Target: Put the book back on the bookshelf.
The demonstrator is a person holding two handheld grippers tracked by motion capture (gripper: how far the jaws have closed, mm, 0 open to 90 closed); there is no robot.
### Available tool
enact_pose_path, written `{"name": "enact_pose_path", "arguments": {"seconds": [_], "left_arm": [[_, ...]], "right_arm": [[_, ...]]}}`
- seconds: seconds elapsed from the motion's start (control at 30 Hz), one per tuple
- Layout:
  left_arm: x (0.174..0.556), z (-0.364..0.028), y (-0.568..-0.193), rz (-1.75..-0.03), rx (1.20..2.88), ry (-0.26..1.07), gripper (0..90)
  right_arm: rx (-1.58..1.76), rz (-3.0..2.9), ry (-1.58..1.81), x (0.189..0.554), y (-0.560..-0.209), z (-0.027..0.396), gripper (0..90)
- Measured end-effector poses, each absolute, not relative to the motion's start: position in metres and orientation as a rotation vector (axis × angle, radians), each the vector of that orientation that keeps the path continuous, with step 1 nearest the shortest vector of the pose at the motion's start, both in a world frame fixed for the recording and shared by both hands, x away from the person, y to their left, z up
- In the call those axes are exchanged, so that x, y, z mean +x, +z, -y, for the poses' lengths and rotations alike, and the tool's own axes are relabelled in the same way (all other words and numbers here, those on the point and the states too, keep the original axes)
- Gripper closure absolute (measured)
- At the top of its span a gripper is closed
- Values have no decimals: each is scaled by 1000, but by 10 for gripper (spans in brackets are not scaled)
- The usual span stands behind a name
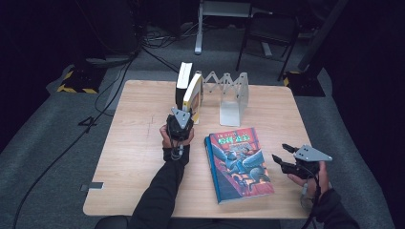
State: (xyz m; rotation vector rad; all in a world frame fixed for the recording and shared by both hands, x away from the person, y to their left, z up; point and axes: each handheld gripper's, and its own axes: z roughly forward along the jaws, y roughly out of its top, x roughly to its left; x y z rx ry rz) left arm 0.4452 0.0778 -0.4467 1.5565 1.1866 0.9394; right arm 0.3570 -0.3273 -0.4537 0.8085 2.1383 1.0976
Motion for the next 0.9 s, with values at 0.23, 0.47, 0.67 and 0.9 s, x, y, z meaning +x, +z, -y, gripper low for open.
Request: {"name": "enact_pose_path", "arguments": {"seconds": [0.23, 0.47, 0.67, 0.9], "left_arm": [[450, -74, -454, -1232, 1489, 924, 750], [457, -75, -457, -1262, 1437, 892, 742], [454, -72, -457, -1251, 1426, 889, 683], [449, -69, -458, -1244, 1453, 890, 639]], "right_arm": [[798, -2148, 1092, 357, -454, 326, 405], [785, -2172, 1092, 356, -457, 321, 405], [780, -2189, 1088, 356, -459, 321, 400], [789, -2210, 1074, 353, -460, 326, 394]]}}
